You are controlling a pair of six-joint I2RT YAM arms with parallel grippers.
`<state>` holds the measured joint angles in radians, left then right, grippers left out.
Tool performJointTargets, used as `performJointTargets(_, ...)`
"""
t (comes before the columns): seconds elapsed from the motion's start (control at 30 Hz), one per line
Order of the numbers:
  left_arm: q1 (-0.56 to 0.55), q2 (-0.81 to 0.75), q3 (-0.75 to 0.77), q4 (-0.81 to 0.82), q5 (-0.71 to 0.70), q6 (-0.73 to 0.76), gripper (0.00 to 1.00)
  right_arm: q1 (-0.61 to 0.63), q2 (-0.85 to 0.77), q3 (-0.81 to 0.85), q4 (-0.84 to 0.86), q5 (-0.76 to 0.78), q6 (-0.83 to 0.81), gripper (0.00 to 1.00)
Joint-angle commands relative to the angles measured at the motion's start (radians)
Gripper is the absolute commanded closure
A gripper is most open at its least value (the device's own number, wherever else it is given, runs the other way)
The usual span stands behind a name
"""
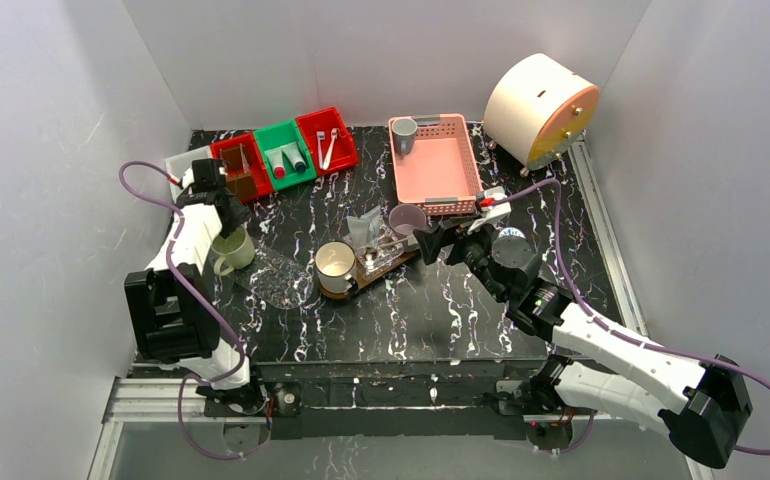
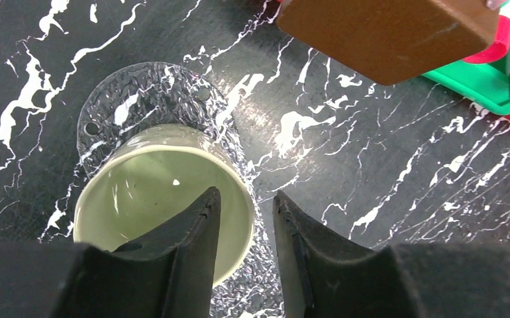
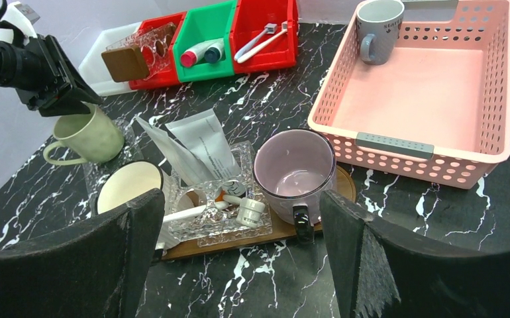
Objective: Prepare toiletry sets of a toothbrush and toothpaste on the tray
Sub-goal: Adjust the cup on the tray.
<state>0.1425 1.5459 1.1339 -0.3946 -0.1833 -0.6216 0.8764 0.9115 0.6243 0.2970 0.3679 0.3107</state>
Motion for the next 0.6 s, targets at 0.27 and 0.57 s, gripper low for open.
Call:
performJointTargets(0.27,-0.001,0.033,0.017,-0.039,-0.019,0.045,0.84,-0.004,-0.001,-0.002,0.060,0.026,-0.007,0.05)
performJointTargets(0.57,-0.001,-0.008,0.025,-0.089,-0.048,0.086,0.93,-0.004,-0.002,-0.003,0.060,0.028,-0.006,0.05)
